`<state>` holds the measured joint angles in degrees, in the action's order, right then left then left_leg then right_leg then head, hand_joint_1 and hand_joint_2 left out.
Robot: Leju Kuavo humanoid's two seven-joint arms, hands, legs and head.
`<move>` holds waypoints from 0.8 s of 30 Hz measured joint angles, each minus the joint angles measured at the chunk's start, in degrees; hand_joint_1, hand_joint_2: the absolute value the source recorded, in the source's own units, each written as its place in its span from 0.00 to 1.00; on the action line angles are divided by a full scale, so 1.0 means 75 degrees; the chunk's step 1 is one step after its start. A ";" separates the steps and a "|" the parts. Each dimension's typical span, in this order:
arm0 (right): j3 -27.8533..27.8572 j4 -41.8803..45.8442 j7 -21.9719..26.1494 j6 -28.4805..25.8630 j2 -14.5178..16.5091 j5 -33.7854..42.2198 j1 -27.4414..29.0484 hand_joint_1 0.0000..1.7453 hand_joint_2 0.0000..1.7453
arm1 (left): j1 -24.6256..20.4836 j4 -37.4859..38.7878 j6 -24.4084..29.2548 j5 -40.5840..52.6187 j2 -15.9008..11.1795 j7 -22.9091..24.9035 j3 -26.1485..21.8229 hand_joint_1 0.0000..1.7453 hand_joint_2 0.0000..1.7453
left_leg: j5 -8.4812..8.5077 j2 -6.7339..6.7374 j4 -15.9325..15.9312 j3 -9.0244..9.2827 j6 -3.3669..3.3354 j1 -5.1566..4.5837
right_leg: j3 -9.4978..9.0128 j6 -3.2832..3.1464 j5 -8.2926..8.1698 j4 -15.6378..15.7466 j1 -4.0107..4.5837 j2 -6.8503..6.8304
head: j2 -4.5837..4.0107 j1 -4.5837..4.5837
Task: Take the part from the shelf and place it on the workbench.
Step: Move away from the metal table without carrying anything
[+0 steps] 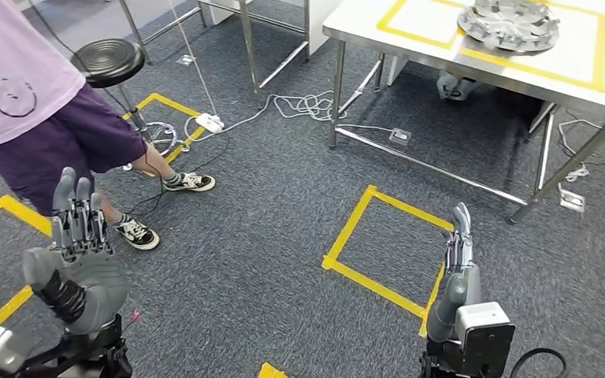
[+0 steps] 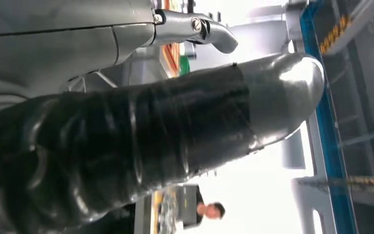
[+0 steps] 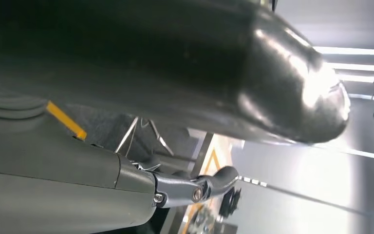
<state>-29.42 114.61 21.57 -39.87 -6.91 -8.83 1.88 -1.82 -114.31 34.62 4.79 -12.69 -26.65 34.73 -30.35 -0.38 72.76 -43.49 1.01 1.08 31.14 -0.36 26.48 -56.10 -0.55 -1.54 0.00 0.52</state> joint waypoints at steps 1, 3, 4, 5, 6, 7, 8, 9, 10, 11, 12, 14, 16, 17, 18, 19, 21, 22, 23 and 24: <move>-0.0001 -0.0009 0.0000 0.0000 0.0001 0.0000 -0.0001 0.00 0.00 | 0.0001 0.0002 0.0000 -0.0001 -0.0001 0.0001 -0.0003 0.00 0.00 | 0.0139 0.0037 -0.0171 0.0096 0.0021 0.0019 | 0.0000 0.0016 0.0011 -0.0008 -0.0005 -0.0089 | 0.0000 0.0032; -0.0002 -0.0019 0.0000 0.0000 0.0001 0.0000 -0.0005 0.00 0.00 | -0.0003 0.0003 0.0000 -0.0001 -0.0001 0.0000 -0.0008 0.00 0.00 | 0.0517 0.0254 -0.1150 0.0649 0.0026 0.0029 | -0.0011 0.0073 0.0047 -0.0043 -0.0008 -0.0250 | 0.0000 0.0098; -0.0002 -0.0020 -0.0001 0.0000 0.0001 0.0000 -0.0009 0.00 0.00 | -0.0008 0.0002 0.0000 -0.0001 -0.0001 0.0000 -0.0011 0.00 0.00 | 0.0630 0.0375 -0.1618 0.0940 -0.0006 0.0015 | -0.0013 0.0118 0.0074 -0.0067 0.0006 -0.0315 | 0.0000 0.0129; -0.0002 -0.0020 -0.0002 0.0000 0.0001 0.0000 -0.0014 0.00 0.00 | -0.0014 0.0001 0.0000 -0.0001 -0.0001 -0.0001 -0.0014 0.00 0.00 | 0.0675 0.0455 -0.1921 0.1133 -0.0055 -0.0005 | -0.0015 0.0167 0.0094 -0.0083 0.0019 -0.0372 | 0.0000 0.0143; -0.0002 -0.0020 -0.0004 0.0000 0.0001 0.0000 -0.0018 0.00 0.00 | -0.0019 -0.0001 0.0000 -0.0001 -0.0001 -0.0003 -0.0017 0.00 0.00 | 0.0664 0.0480 -0.2051 0.1214 -0.0112 -0.0027 | -0.0021 0.0219 0.0106 -0.0094 0.0035 -0.0429 | 0.0000 0.0148; -0.0002 -0.0021 -0.0004 0.0000 0.0001 0.0000 -0.0021 0.00 0.00 | -0.0016 -0.0004 0.0000 -0.0001 -0.0001 -0.0003 -0.0020 0.00 0.00 | 0.0675 0.0400 -0.2047 0.1222 -0.0172 -0.0045 | -0.0028 0.0267 0.0112 -0.0089 0.0043 -0.0486 | 0.0000 0.0136; -0.0004 -0.0022 -0.0004 0.0000 0.0002 0.0000 -0.0023 0.00 0.00 | -0.0013 -0.0005 0.0000 0.0000 -0.0001 -0.0004 -0.0021 0.00 0.00 | 0.0684 0.0338 -0.2042 0.1203 -0.0209 -0.0055 | -0.0041 0.0298 0.0107 -0.0080 0.0038 -0.0535 | 0.0000 0.0122; -0.0004 -0.0023 -0.0004 0.0000 0.0003 0.0000 -0.0024 0.00 0.00 | -0.0008 -0.0006 0.0000 0.0000 -0.0001 -0.0004 -0.0023 0.00 0.00 | 0.0689 0.0298 -0.2042 0.1192 -0.0229 -0.0062 | -0.0051 0.0317 0.0105 -0.0073 0.0036 -0.0570 | 0.0000 0.0118; -0.0005 -0.0023 -0.0003 0.0000 0.0004 0.0000 -0.0024 0.00 0.00 | -0.0004 -0.0006 0.0000 0.0000 -0.0001 -0.0004 -0.0023 0.00 0.00 | 0.0691 0.0277 -0.2042 0.1188 -0.0239 -0.0065 | -0.0056 0.0325 0.0107 -0.0067 0.0034 -0.0588 | 0.0000 0.0117; -0.0005 -0.0023 -0.0003 0.0000 0.0004 0.0000 -0.0024 0.00 0.00 | -0.0004 -0.0006 0.0000 0.0000 -0.0001 -0.0004 -0.0023 0.00 0.00 | 0.0691 0.0277 -0.2042 0.1188 -0.0239 -0.0065 | -0.0056 0.0325 0.0107 -0.0067 0.0034 -0.0588 | 0.0000 0.0117; -0.0005 -0.0023 -0.0003 0.0000 0.0004 0.0000 -0.0025 0.00 0.00 | -0.0003 -0.0006 0.0000 0.0000 -0.0001 -0.0004 -0.0023 0.00 0.00 | 0.0692 0.0275 -0.2044 0.1187 -0.0240 -0.0064 | -0.0057 0.0327 0.0107 -0.0067 0.0034 -0.0590 | 0.0000 0.0117; -0.0004 -0.0022 -0.0003 0.0000 0.0002 0.0000 -0.0033 0.00 0.00 | -0.0005 -0.0010 -0.0004 0.0000 0.0000 -0.0009 -0.0023 0.00 0.00 | 0.0726 0.0210 -0.2081 0.1207 -0.0291 -0.0024 | 0.0001 0.0381 0.0195 -0.0163 0.0012 -0.0466 | 0.0000 0.0106; -0.0004 -0.0033 -0.0002 -0.0001 -0.0002 0.0001 -0.0025 0.00 0.00 | -0.0005 -0.0009 -0.0024 -0.0001 0.0003 -0.0015 -0.0023 0.00 0.00 | 0.0776 -0.0094 -0.2100 0.1193 -0.0377 -0.0010 | 0.0561 0.0439 0.0679 -0.1326 -0.0015 -0.0101 | 0.0000 -0.0018; -0.0005 -0.0043 -0.0004 -0.0002 -0.0004 0.0001 -0.0017 0.00 0.00 | -0.0006 -0.0006 -0.0033 -0.0002 0.0004 -0.0017 -0.0023 0.00 0.00 | 0.0786 -0.0269 -0.2085 0.1176 -0.0399 -0.0024 | 0.0752 0.0435 0.0788 -0.1728 -0.0018 0.0072 | 0.0000 -0.0089; -0.0007 -0.0053 -0.0010 -0.0003 -0.0005 0.0001 -0.0010 0.00 0.00 | -0.0001 -0.0003 -0.0041 -0.0003 0.0005 -0.0016 -0.0022 0.00 0.00 | 0.0793 -0.0456 -0.2064 0.1159 -0.0413 -0.0038 | 0.0833 0.0408 0.0751 -0.1879 -0.0018 0.0185 | 0.0000 -0.0154; -0.0007 -0.0059 -0.0020 -0.0003 -0.0006 -0.0001 -0.0013 0.00 0.00 | 0.0001 -0.0003 -0.0041 -0.0003 0.0005 -0.0016 -0.0022 0.00 0.00 | 0.0795 -0.0568 -0.2049 0.1154 -0.0409 -0.0033 | 0.0599 0.0365 0.0466 -0.1341 -0.0020 0.0323 | 0.0000 -0.0179; -0.0008 -0.0060 -0.0041 -0.0002 -0.0006 -0.0009 -0.0018 0.00 0.00 | -0.0001 -0.0004 -0.0042 -0.0003 0.0007 -0.0016 -0.0023 0.00 0.00 | 0.0814 -0.0759 -0.2021 0.1107 -0.0356 -0.0031 | 0.0188 0.0286 0.0179 -0.0441 -0.0032 0.0645 | 0.0000 -0.0203; -0.0008 -0.0060 -0.0051 -0.0001 -0.0006 -0.0014 -0.0019 0.00 0.00 | 0.0000 -0.0004 -0.0042 -0.0003 0.0007 -0.0016 -0.0023 0.00 0.00 | 0.0834 -0.0838 -0.2017 0.1071 -0.0308 -0.0014 | 0.0085 0.0258 0.0164 -0.0239 -0.0025 0.0752 | 0.0000 -0.0208; -0.0008 -0.0060 -0.0058 -0.0001 -0.0006 -0.0017 -0.0019 0.00 0.00 | 0.0003 -0.0006 -0.0042 -0.0003 0.0008 -0.0016 -0.0023 0.00 0.00 | 0.0865 -0.0925 -0.2022 0.1033 -0.0246 0.0002 | 0.0042 0.0233 0.0183 -0.0191 -0.0010 0.0740 | 0.0000 -0.0210; -0.0008 -0.0060 -0.0062 0.0000 -0.0006 -0.0020 -0.0023 0.00 0.00 | 0.0009 -0.0009 -0.0040 -0.0003 0.0007 -0.0016 -0.0023 0.00 0.00 | 0.0896 -0.0997 -0.2040 0.1007 -0.0185 0.0024 | 0.0010 0.0202 0.0159 -0.0170 -0.0004 0.0661 | 0.0000 -0.0219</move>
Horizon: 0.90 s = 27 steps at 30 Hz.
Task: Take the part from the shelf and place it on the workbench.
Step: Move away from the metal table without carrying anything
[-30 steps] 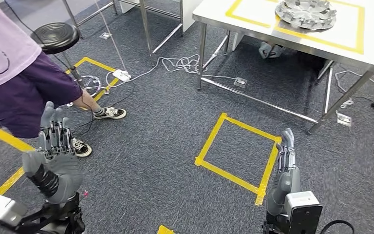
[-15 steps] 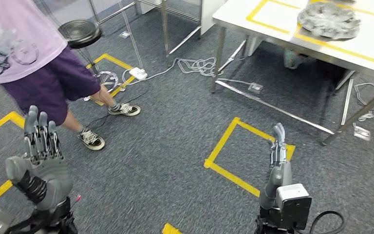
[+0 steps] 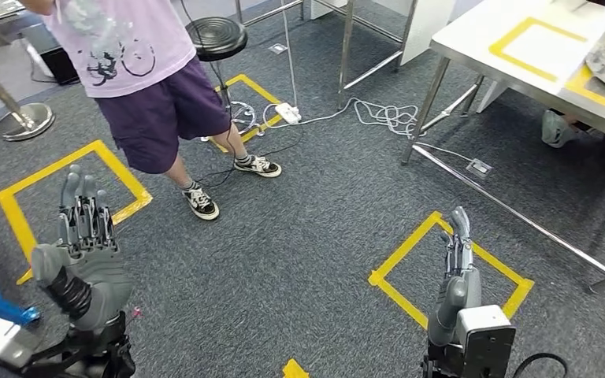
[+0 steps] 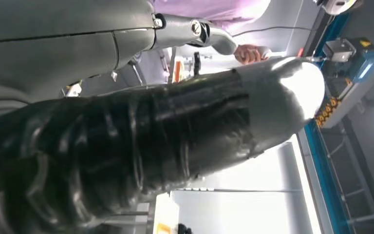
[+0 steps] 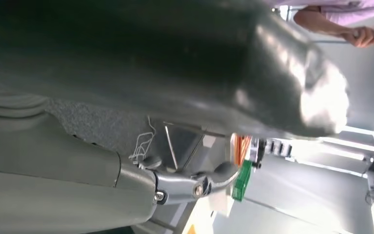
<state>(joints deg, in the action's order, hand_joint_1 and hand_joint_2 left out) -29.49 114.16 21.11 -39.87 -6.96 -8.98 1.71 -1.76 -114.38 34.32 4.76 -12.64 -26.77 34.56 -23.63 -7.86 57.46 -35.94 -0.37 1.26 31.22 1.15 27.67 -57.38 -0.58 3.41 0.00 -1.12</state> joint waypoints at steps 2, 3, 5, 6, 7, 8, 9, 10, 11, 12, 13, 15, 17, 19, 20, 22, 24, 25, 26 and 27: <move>-0.0001 0.0000 -0.0006 0.0000 0.0004 -0.0001 -0.0016 0.00 0.00 | 0.0007 -0.0004 0.0006 0.0000 -0.0005 -0.0002 -0.0005 0.00 0.00 | -0.0057 0.0197 0.0108 -0.0111 0.0085 -0.0019 | -0.0061 -0.0085 -0.0076 0.0105 -0.0018 -0.0191 | 0.0000 0.0024; -0.0001 0.0000 -0.0008 0.0000 0.0009 -0.0003 -0.0022 0.00 0.00 | 0.0001 -0.0006 0.0008 0.0000 -0.0007 -0.0003 -0.0007 0.00 0.00 | -0.0202 0.0432 0.0354 -0.0245 0.0115 -0.0038 | -0.0088 -0.0121 -0.0108 0.0161 -0.0031 -0.0292 | 0.0000 0.0077; -0.0003 -0.0001 -0.0012 0.0000 0.0017 -0.0006 -0.0012 0.00 0.00 | -0.0002 -0.0003 0.0010 -0.0001 -0.0007 -0.0002 -0.0007 0.00 0.00 | -0.0649 0.0885 0.1251 -0.0683 0.0168 -0.0040 | -0.0102 -0.0162 -0.0118 0.0192 -0.0011 -0.0482 | 0.0000 0.0186; -0.0003 -0.0004 -0.0013 0.0000 0.0018 -0.0006 -0.0002 0.00 0.00 | 0.0003 0.0001 0.0011 -0.0002 -0.0007 -0.0001 -0.0006 0.00 0.00 | -0.0825 0.0962 0.1714 -0.0902 0.0195 -0.0026 | -0.0098 -0.0168 -0.0110 0.0189 -0.0001 -0.0584 | 0.0000 0.0211; -0.0003 -0.0011 -0.0015 0.0000 0.0018 -0.0006 0.0005 0.00 0.00 | 0.0010 0.0004 0.0013 -0.0004 -0.0008 0.0000 -0.0006 0.00 0.00 | -0.0891 0.0997 0.1994 -0.1026 0.0217 -0.0016 | -0.0096 -0.0169 -0.0099 0.0184 0.0004 -0.0689 | 0.0000 0.0229; -0.0003 -0.0020 -0.0018 0.0000 0.0019 -0.0006 0.0007 0.00 0.00 | 0.0012 0.0007 0.0016 -0.0005 -0.0008 0.0000 -0.0006 0.00 0.00 | -0.0830 0.1023 0.1999 -0.1006 0.0232 -0.0008 | -0.0097 -0.0164 -0.0086 0.0177 0.0004 -0.0795 | 0.0000 0.0255; -0.0003 -0.0030 -0.0020 0.0000 0.0020 -0.0006 0.0006 0.00 0.00 | 0.0012 0.0009 0.0018 -0.0006 -0.0008 0.0000 -0.0006 0.00 0.00 | -0.0664 0.1074 0.1716 -0.0830 0.0237 -0.0003 | -0.0101 -0.0148 -0.0070 0.0166 0.0003 -0.0895 | 0.0000 0.0287; -0.0003 -0.0038 -0.0025 0.0000 0.0021 -0.0006 0.0005 0.00 0.00 | 0.0011 0.0009 0.0020 -0.0006 -0.0008 0.0000 -0.0007 0.00 0.00 | -0.0451 0.1191 0.1203 -0.0519 0.0231 -0.0001 | -0.0109 -0.0124 -0.0049 0.0148 0.0003 -0.0989 | 0.0000 0.0323; -0.0003 -0.0042 -0.0030 0.0000 0.0023 -0.0006 0.0002 0.00 0.00 | 0.0007 0.0009 0.0020 -0.0006 -0.0008 0.0000 -0.0007 0.00 0.00 | -0.0327 0.1362 0.0688 -0.0214 0.0201 -0.0026 | -0.0112 -0.0088 -0.0022 0.0127 0.0021 -0.1068 | 0.0000 0.0356; -0.0003 -0.0044 -0.0035 0.0000 0.0023 -0.0007 -0.0001 0.00 0.00 | 0.0004 0.0006 0.0020 -0.0006 -0.0008 -0.0001 -0.0008 0.00 0.00 | -0.0248 0.1489 0.0294 0.0034 0.0148 -0.0045 | -0.0115 -0.0043 0.0005 0.0104 0.0038 -0.1133 | 0.0000 0.0380; -0.0003 -0.0044 -0.0041 0.0000 0.0023 -0.0010 -0.0004 0.00 0.00 | 0.0002 0.0003 0.0021 -0.0006 -0.0008 -0.0001 -0.0009 0.00 0.00 | -0.0236 0.1560 0.0072 0.0174 0.0087 -0.0067 | -0.0120 0.0003 0.0026 0.0089 0.0053 -0.1194 | 0.0000 0.0383; -0.0005 -0.0046 -0.0053 0.0000 0.0023 -0.0017 -0.0009 0.00 0.00 | 0.0007 -0.0002 0.0022 -0.0006 -0.0008 -0.0001 -0.0009 0.00 0.00 | -0.0236 0.1444 0.0017 0.0198 -0.0030 -0.0092 | -0.0139 0.0090 0.0045 0.0082 0.0064 -0.1332 | 0.0000 0.0364; -0.0008 -0.0049 -0.0065 0.0000 0.0023 -0.0024 -0.0018 0.00 0.00 | 0.0012 -0.0003 0.0023 -0.0007 -0.0009 -0.0002 -0.0009 0.00 0.00 | -0.0195 0.1268 -0.0018 0.0191 -0.0120 -0.0069 | -0.0078 0.0184 0.0143 -0.0009 0.0036 -0.1283 | 0.0000 0.0345; -0.0009 -0.0051 -0.0075 0.0000 0.0022 -0.0040 -0.0024 0.00 0.00 | 0.0007 -0.0004 0.0020 -0.0008 -0.0006 -0.0003 -0.0009 0.00 0.00 | -0.0155 0.1090 -0.0054 0.0201 -0.0190 -0.0037 | 0.0219 0.0251 0.0519 -0.0644 0.0000 -0.0883 | 0.0000 0.0293; -0.0010 -0.0052 -0.0080 0.0000 0.0022 -0.0047 -0.0015 0.00 0.00 | 0.0005 -0.0003 0.0018 -0.0009 -0.0004 -0.0002 -0.0009 0.00 0.00 | -0.0148 0.0993 -0.0054 0.0195 -0.0207 -0.0041 | 0.0456 0.0260 0.0771 -0.1194 -0.0006 -0.0676 | 0.0000 0.0248; -0.0012 -0.0064 -0.0091 0.0000 0.0022 -0.0052 0.0009 0.00 0.00 | 0.0010 0.0000 0.0015 -0.0009 0.0001 -0.0001 -0.0007 0.00 0.00 | -0.0142 0.0774 -0.0041 0.0183 -0.0223 -0.0056 | 0.0922 0.0252 0.1049 -0.2133 -0.0006 -0.0527 | 0.0000 0.0180; -0.0012 -0.0076 -0.0099 0.0000 0.0021 -0.0054 0.0018 0.00 0.00 | 0.0011 0.0002 0.0011 -0.0009 0.0001 0.0000 -0.0007 0.00 0.00 | -0.0140 0.0533 -0.0021 0.0182 -0.0224 -0.0064 | 0.0937 0.0214 0.0754 -0.2006 -0.0006 -0.0491 | 0.0000 0.0133; -0.0012 -0.0079 -0.0102 0.0000 0.0021 -0.0056 0.0016 0.00 0.00 | 0.0011 0.0003 0.0009 -0.0009 0.0002 0.0000 -0.0006 0.00 0.00 | -0.0140 0.0415 -0.0010 0.0184 -0.0223 -0.0065 | 0.0751 0.0182 0.0444 -0.1524 -0.0007 -0.0423 | 0.0000 0.0106; -0.0012 -0.0079 -0.0104 0.0000 0.0021 -0.0059 0.0011 0.00 0.00 | 0.0012 0.0003 0.0008 -0.0009 0.0003 0.0000 -0.0006 0.00 0.00 | -0.0137 0.0310 0.0001 0.0179 -0.0215 -0.0060 | 0.0530 0.0143 0.0193 -0.0980 -0.0019 -0.0246 | 0.0000 0.0080; -0.0013 -0.0080 -0.0110 0.0000 0.0021 -0.0063 0.0007 0.00 0.00 | 0.0008 0.0003 0.0007 -0.0009 0.0004 0.0000 -0.0006 0.00 0.00 | -0.0132 0.0207 0.0015 0.0158 -0.0193 -0.0057 | 0.0331 0.0108 0.0032 -0.0498 -0.0031 -0.0066 | 0.0000 0.0065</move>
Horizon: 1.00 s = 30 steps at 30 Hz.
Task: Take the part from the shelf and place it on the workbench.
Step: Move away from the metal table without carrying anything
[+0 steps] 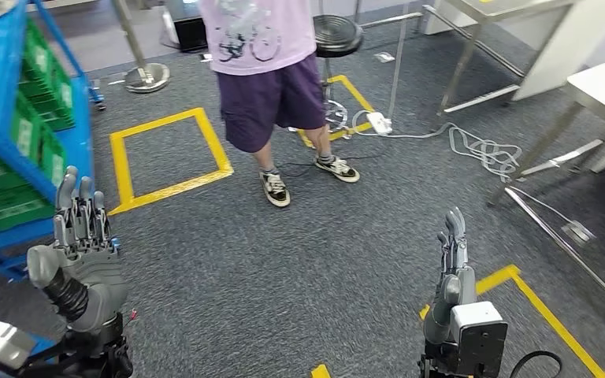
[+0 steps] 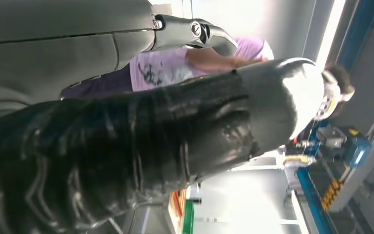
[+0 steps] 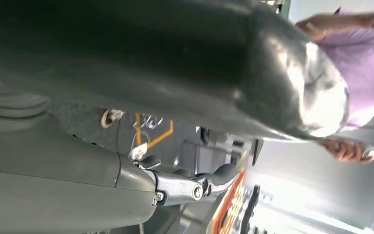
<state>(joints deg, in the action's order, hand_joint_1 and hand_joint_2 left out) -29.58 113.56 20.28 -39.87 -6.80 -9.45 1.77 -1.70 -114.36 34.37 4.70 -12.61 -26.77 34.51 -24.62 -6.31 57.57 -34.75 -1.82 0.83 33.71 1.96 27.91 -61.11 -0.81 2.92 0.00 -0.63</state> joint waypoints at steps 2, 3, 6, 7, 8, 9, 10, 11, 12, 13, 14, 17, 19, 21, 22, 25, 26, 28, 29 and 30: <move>-0.0001 -0.0002 -0.0022 0.0000 0.0000 -0.0007 -0.0007 0.00 0.00 | 0.0000 -0.0001 -0.0003 -0.0001 0.0000 0.0000 0.0000 0.00 0.00 | 0.0038 -0.0170 0.0006 -0.0076 0.0095 0.0039 | -0.0213 -0.0055 -0.0057 0.0429 0.0006 0.0227 | 0.0000 -0.0019; -0.0002 -0.0003 -0.0036 0.0000 -0.0001 -0.0009 -0.0007 0.00 0.00 | 0.0002 -0.0001 -0.0004 -0.0001 0.0000 0.0000 0.0000 0.00 0.00 | 0.0068 -0.0265 -0.0004 -0.0116 0.0161 0.0061 | -0.0250 -0.0082 -0.0064 0.0473 0.0026 0.0173 | 0.0000 -0.0025; -0.0004 -0.0004 -0.0071 0.0000 0.0001 -0.0028 -0.0030 0.00 0.00 | 0.0012 -0.0004 -0.0001 -0.0003 -0.0002 0.0000 -0.0004 0.00 0.00 | -0.0039 0.0042 0.0220 -0.0329 0.0270 0.0059 | -0.0332 -0.0214 -0.0164 0.0599 0.0018 -0.0113 | 0.0000 0.0010; -0.0005 -0.0005 -0.0085 0.0000 0.0003 -0.0038 -0.0033 0.00 0.00 | 0.0009 -0.0004 0.0000 -0.0003 -0.0002 0.0000 -0.0004 0.00 0.00 | -0.0221 0.0318 0.0550 -0.0504 0.0282 0.0042 | -0.0351 -0.0250 -0.0185 0.0641 0.0014 -0.0218 | 0.0000 0.0059; -0.0007 -0.0007 -0.0098 0.0000 0.0003 -0.0047 -0.0027 0.00 0.00 | 0.0005 -0.0001 0.0000 -0.0004 -0.0001 0.0001 -0.0003 0.00 0.00 | -0.0457 0.0562 0.1021 -0.0729 0.0301 0.0027 | -0.0355 -0.0270 -0.0186 0.0650 0.0033 -0.0317 | 0.0000 0.0108; -0.0007 -0.0010 -0.0108 0.0000 0.0003 -0.0055 -0.0018 0.00 0.00 | 0.0003 0.0002 -0.0001 -0.0005 0.0000 0.0006 -0.0001 0.00 0.00 | -0.0675 0.0691 0.1527 -0.0971 0.0321 0.0030 | -0.0347 -0.0283 -0.0184 0.0648 0.0049 -0.0423 | 0.0000 0.0155; -0.0008 -0.0018 -0.0119 0.0000 0.0003 -0.0060 -0.0007 0.00 0.00 | 0.0008 0.0008 -0.0001 -0.0007 -0.0001 0.0012 0.0000 0.00 0.00 | -0.0808 0.0750 0.1923 -0.1152 0.0337 0.0035 | -0.0339 -0.0288 -0.0180 0.0646 0.0061 -0.0535 | 0.0000 0.0188; -0.0010 -0.0026 -0.0126 0.0000 0.0002 -0.0066 -0.0002 0.00 0.00 | 0.0011 0.0015 -0.0001 -0.0008 -0.0001 0.0018 0.0000 0.00 0.00 | -0.0820 0.0774 0.2088 -0.1214 0.0346 0.0037 | -0.0333 -0.0287 -0.0177 0.0643 0.0070 -0.0644 | 0.0000 0.0221; -0.0015 -0.0034 -0.0132 0.0000 0.0002 -0.0071 -0.0003 0.00 0.00 | 0.0011 0.0020 -0.0001 -0.0009 -0.0001 0.0022 0.0000 0.00 0.00 | -0.0706 0.0799 0.1952 -0.1115 0.0344 0.0039 | -0.0331 -0.0281 -0.0171 0.0640 0.0075 -0.0748 | 0.0000 0.0256; -0.0020 -0.0041 -0.0138 0.0000 0.0002 -0.0076 -0.0005 0.00 0.00 | 0.0010 0.0023 -0.0001 -0.0009 -0.0002 0.0023 0.0000 0.00 0.00 | -0.0509 0.0858 0.1546 -0.0862 0.0332 0.0037 | -0.0334 -0.0269 -0.0162 0.0635 0.0079 -0.0849 | 0.0000 0.0292; -0.0026 -0.0044 -0.0143 0.0000 0.0002 -0.0080 -0.0008 0.00 0.00 | 0.0007 0.0025 -0.0003 -0.0009 -0.0002 0.0023 -0.0001 0.00 0.00 | -0.0340 0.1019 0.0985 -0.0526 0.0311 0.0022 | -0.0344 -0.0247 -0.0148 0.0623 0.0085 -0.0941 | 0.0000 0.0326; -0.0033 -0.0046 -0.0158 0.0000 0.0001 -0.0087 -0.0018 0.00 0.00 | -0.0004 0.0018 -0.0009 -0.0009 -0.0001 0.0027 -0.0002 0.00 0.00 | -0.0172 0.1347 -0.0024 0.0114 0.0182 -0.0065 | -0.0353 -0.0128 -0.0100 0.0578 0.0134 -0.1146 | 0.0000 0.0366; -0.0037 -0.0047 -0.0162 0.0000 0.0000 -0.0092 -0.0030 0.00 0.00 | -0.0002 0.0013 -0.0012 -0.0010 -0.0001 0.0031 -0.0002 0.00 0.00 | -0.0135 0.1174 -0.0051 0.0117 0.0086 -0.0084 | -0.0358 -0.0044 -0.0089 0.0584 0.0138 -0.1287 | 0.0000 0.0350; -0.0043 -0.0047 -0.0163 0.0000 0.0000 -0.0093 -0.0053 0.00 0.00 | -0.0002 0.0010 -0.0017 -0.0011 -0.0003 0.0035 -0.0004 0.00 0.00 | -0.0086 0.0998 -0.0099 0.0121 0.0005 -0.0053 | -0.0263 0.0041 0.0067 0.0393 0.0107 -0.1127 | 0.0000 0.0329; -0.0045 -0.0047 -0.0165 0.0000 0.0000 -0.0093 -0.0061 0.00 0.00 | -0.0007 0.0009 -0.0020 -0.0011 -0.0002 0.0035 -0.0004 0.00 0.00 | -0.0061 0.0913 -0.0122 0.0131 -0.0033 -0.0030 | -0.0125 0.0076 0.0250 0.0091 0.0089 -0.0939 | 0.0000 0.0300; -0.0054 -0.0054 -0.0175 0.0000 -0.0004 -0.0092 -0.0046 0.00 0.00 | -0.0013 0.0012 -0.0029 -0.0012 -0.0001 0.0041 -0.0001 0.00 0.00 | -0.0042 0.0617 -0.0112 0.0093 -0.0082 -0.0027 | 0.0556 0.0113 0.0881 -0.1389 0.0063 -0.0512 | 0.0000 0.0178; -0.0058 -0.0059 -0.0179 0.0000 -0.0009 -0.0092 -0.0041 0.00 0.00 | -0.0011 0.0013 -0.0031 -0.0012 -0.0001 0.0043 0.0000 0.00 0.00 | -0.0040 0.0501 -0.0096 0.0078 -0.0085 -0.0033 | 0.0687 0.0107 0.0911 -0.1640 0.0064 -0.0477 | 0.0000 0.0152; -0.0065 -0.0067 -0.0192 0.0000 -0.0018 -0.0092 -0.0046 0.00 0.00 | -0.0009 0.0015 -0.0031 -0.0012 -0.0003 0.0045 0.0000 0.00 0.00 | -0.0039 0.0270 -0.0054 0.0061 -0.0085 -0.0039 | 0.0526 0.0066 0.0550 -0.1244 0.0066 -0.0414 | 0.0000 0.0103; -0.0069 -0.0068 -0.0197 0.0000 -0.0021 -0.0093 -0.0052 0.00 0.00 | -0.0007 0.0015 -0.0031 -0.0012 -0.0003 0.0044 0.0000 0.00 0.00 | -0.0039 0.0161 -0.0035 0.0057 -0.0081 -0.0036 | 0.0289 0.0028 0.0275 -0.0711 0.0065 -0.0290 | 0.0000 0.0075; -0.0074 -0.0069 -0.0202 0.0000 -0.0025 -0.0095 -0.0060 0.00 0.00 | -0.0008 0.0015 -0.0031 -0.0012 -0.0003 0.0044 0.0000 0.00 0.00 | -0.0032 0.0061 -0.0020 0.0042 -0.0063 -0.0038 | 0.0058 -0.0014 0.0089 -0.0201 0.0051 -0.0109 | 0.0000 0.0055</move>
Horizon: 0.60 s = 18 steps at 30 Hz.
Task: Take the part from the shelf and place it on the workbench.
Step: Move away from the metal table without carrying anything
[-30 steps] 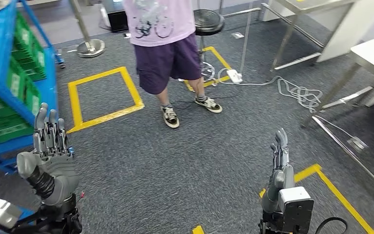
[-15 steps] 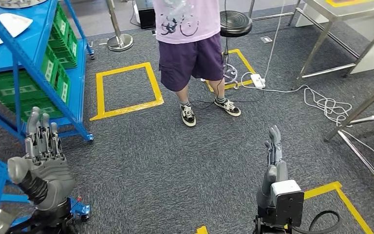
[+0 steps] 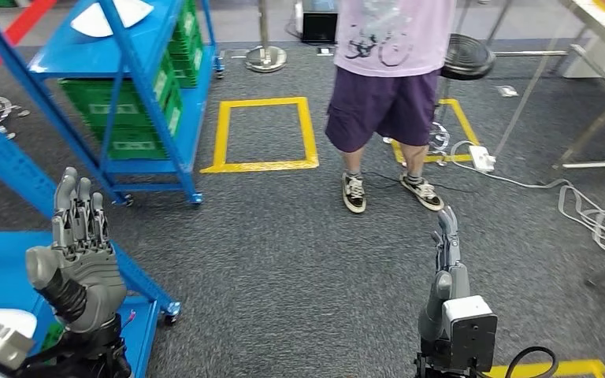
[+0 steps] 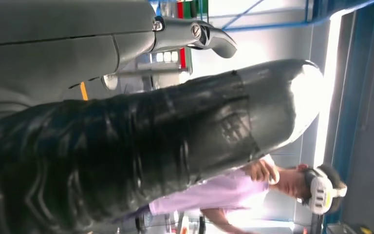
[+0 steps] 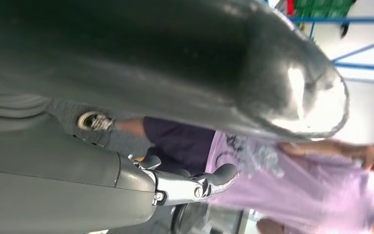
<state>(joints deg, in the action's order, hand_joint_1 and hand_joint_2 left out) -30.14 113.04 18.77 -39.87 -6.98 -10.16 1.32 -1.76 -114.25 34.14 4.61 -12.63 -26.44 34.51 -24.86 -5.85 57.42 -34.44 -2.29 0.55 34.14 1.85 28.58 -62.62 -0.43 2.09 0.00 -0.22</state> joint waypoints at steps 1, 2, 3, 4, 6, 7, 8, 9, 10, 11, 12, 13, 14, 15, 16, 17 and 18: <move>-0.0007 0.0000 0.0001 0.0000 -0.0003 -0.0004 -0.0013 0.00 0.00 | 0.0000 0.0000 0.0000 -0.0001 0.0000 -0.0001 -0.0001 0.00 0.00 | 0.0013 -0.0097 0.0013 -0.0029 0.0032 0.0008 | -0.0202 -0.0033 -0.0109 0.0394 -0.0008 0.0160 | 0.0000 -0.0013; -0.0014 0.0000 0.0000 0.0000 -0.0006 -0.0007 -0.0025 0.00 0.00 | 0.0000 0.0000 0.0000 -0.0006 0.0000 -0.0001 -0.0001 0.00 0.00 | 0.0035 -0.0180 0.0019 -0.0069 0.0081 0.0025 | -0.0316 -0.0061 -0.0131 0.0617 -0.0007 0.0280 | 0.0000 -0.0023; -0.0021 0.0000 -0.0001 0.0000 -0.0007 -0.0009 -0.0037 0.00 0.00 | 0.0003 -0.0001 0.0000 -0.0010 0.0000 -0.0001 -0.0001 0.00 0.00 | 0.0067 -0.0268 0.0012 -0.0111 0.0143 0.0047 | -0.0362 -0.0081 -0.0107 0.0667 0.0001 0.0293 | 0.0000 -0.0027; -0.0028 0.0001 0.0000 0.0000 -0.0007 -0.0011 -0.0051 0.00 0.00 | 0.0009 -0.0001 0.0000 -0.0014 -0.0001 -0.0001 -0.0003 0.00 0.00 | 0.0100 -0.0360 -0.0002 -0.0144 0.0205 0.0069 | -0.0396 -0.0105 -0.0132 0.0707 0.0016 0.0222 | 0.0000 -0.0036; -0.0038 0.0001 0.0000 0.0000 -0.0006 -0.0012 -0.0092 0.00 0.00 | 0.0022 -0.0007 0.0000 -0.0017 -0.0014 -0.0002 -0.0015 0.00 0.00 | 0.0068 -0.0270 0.0055 -0.0248 0.0281 0.0073 | -0.0450 -0.0183 -0.0208 0.0824 -0.0003 0.0030 | 0.0000 -0.0031; -0.0042 0.0001 0.0001 0.0000 -0.0005 -0.0015 -0.0113 0.00 0.00 | 0.0019 -0.0009 0.0000 -0.0017 -0.0023 -0.0003 -0.0024 0.00 0.00 | -0.0062 -0.0054 0.0272 -0.0374 0.0301 0.0056 | -0.0483 -0.0218 -0.0244 0.0892 -0.0013 -0.0075 | 0.0000 0.0004; -0.0044 -0.0001 0.0001 0.0000 -0.0005 -0.0017 -0.0123 0.00 0.00 | 0.0018 -0.0010 0.0000 -0.0017 -0.0032 -0.0002 -0.0034 0.00 0.00 | -0.0266 0.0229 0.0656 -0.0574 0.0313 0.0048 | -0.0503 -0.0243 -0.0263 0.0930 -0.0015 -0.0184 | 0.0000 0.0052; -0.0047 -0.0004 0.0001 0.0000 -0.0006 -0.0019 -0.0120 0.00 0.00 | 0.0016 -0.0009 0.0000 -0.0018 -0.0039 -0.0001 -0.0040 0.00 0.00 | -0.0498 0.0486 0.1157 -0.0811 0.0334 0.0040 | -0.0506 -0.0255 -0.0263 0.0937 0.0002 -0.0287 | 0.0000 0.0104; -0.0049 -0.0008 -0.0001 0.0000 -0.0007 -0.0020 -0.0113 0.00 0.00 | 0.0016 -0.0006 0.0000 -0.0019 -0.0041 0.0001 -0.0044 0.00 0.00 | -0.0697 0.0631 0.1665 -0.1056 0.0359 0.0047 | -0.0497 -0.0264 -0.0258 0.0930 0.0014 -0.0394 | 0.0000 0.0153; -0.0052 -0.0018 -0.0002 0.0000 -0.0007 -0.0020 -0.0106 0.00 0.00 | 0.0021 -0.0001 0.0000 -0.0020 -0.0043 0.0002 -0.0047 0.00 0.00 | -0.0786 0.0702 0.2010 -0.1218 0.0383 0.0054 | -0.0488 -0.0267 -0.0249 0.0922 0.0021 -0.0504 | 0.0000 0.0190; -0.0057 -0.0028 -0.0002 0.0000 -0.0007 -0.0020 -0.0105 0.00 0.00 | 0.0023 0.0003 -0.0001 -0.0020 -0.0045 0.0002 -0.0050 0.00 0.00 | -0.0739 0.0740 0.2067 -0.1229 0.0400 0.0058 | -0.0483 -0.0263 -0.0238 0.0912 0.0025 -0.0613 | 0.0000 0.0230; -0.0063 -0.0039 -0.0002 0.0000 -0.0007 -0.0020 -0.0110 0.00 0.00 | 0.0023 0.0005 -0.0001 -0.0020 -0.0046 0.0002 -0.0052 0.00 0.00 | -0.0575 0.0790 0.1815 -0.1071 0.0407 0.0058 | -0.0480 -0.0253 -0.0223 0.0898 0.0026 -0.0719 | 0.0000 0.0272; -0.0070 -0.0047 -0.0002 0.0000 -0.0007 -0.0020 -0.0116 0.00 0.00 | 0.0023 0.0007 -0.0003 -0.0020 -0.0047 0.0001 -0.0056 0.00 0.00 | -0.0350 0.0915 0.1318 -0.0764 0.0403 0.0054 | -0.0486 -0.0233 -0.0203 0.0877 0.0028 -0.0815 | 0.0000 0.0316; -0.0076 -0.0051 -0.0001 0.0000 -0.0007 -0.0022 -0.0120 0.00 0.00 | 0.0016 0.0007 -0.0004 -0.0021 -0.0049 0.0000 -0.0060 0.00 0.00 | -0.0208 0.1123 0.0769 -0.0440 0.0384 0.0026 | -0.0491 -0.0205 -0.0180 0.0854 0.0039 -0.0895 | 0.0000 0.0358; -0.0081 -0.0052 -0.0001 0.0000 -0.0007 -0.0023 -0.0129 0.00 0.00 | 0.0010 0.0005 -0.0007 -0.0023 -0.0049 -0.0001 -0.0064 0.00 0.00 | -0.0121 0.1277 0.0337 -0.0165 0.0342 0.0001 | -0.0493 -0.0167 -0.0149 0.0824 0.0060 -0.0967 | 0.0000 0.0387; -0.0084 -0.0052 0.0002 0.0000 -0.0008 -0.0028 -0.0135 0.00 0.00 | 0.0004 0.0002 -0.0012 -0.0023 -0.0048 -0.0004 -0.0069 0.00 0.00 | -0.0107 0.1385 0.0094 -0.0008 0.0292 -0.0026 | -0.0497 -0.0124 -0.0127 0.0804 0.0080 -0.1031 | 0.0000 0.0398; -0.0087 -0.0052 0.0004 0.0000 -0.0009 -0.0032 -0.0137 0.00 0.00 | -0.0002 -0.0001 -0.0018 -0.0023 -0.0047 -0.0005 -0.0074 0.00 0.00 | -0.0136 0.1387 0.0017 0.0033 0.0241 -0.0054 | -0.0500 -0.0085 -0.0110 0.0794 0.0098 -0.1103 | 0.0000 0.0397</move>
<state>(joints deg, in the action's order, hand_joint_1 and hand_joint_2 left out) -30.79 112.65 18.80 -39.87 -7.05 -10.40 0.29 -1.78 -114.25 34.01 4.43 -12.99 -26.48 33.96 -25.88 4.55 57.55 -34.19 -0.49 0.14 30.39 1.22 27.75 -56.66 0.30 -6.18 0.00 2.76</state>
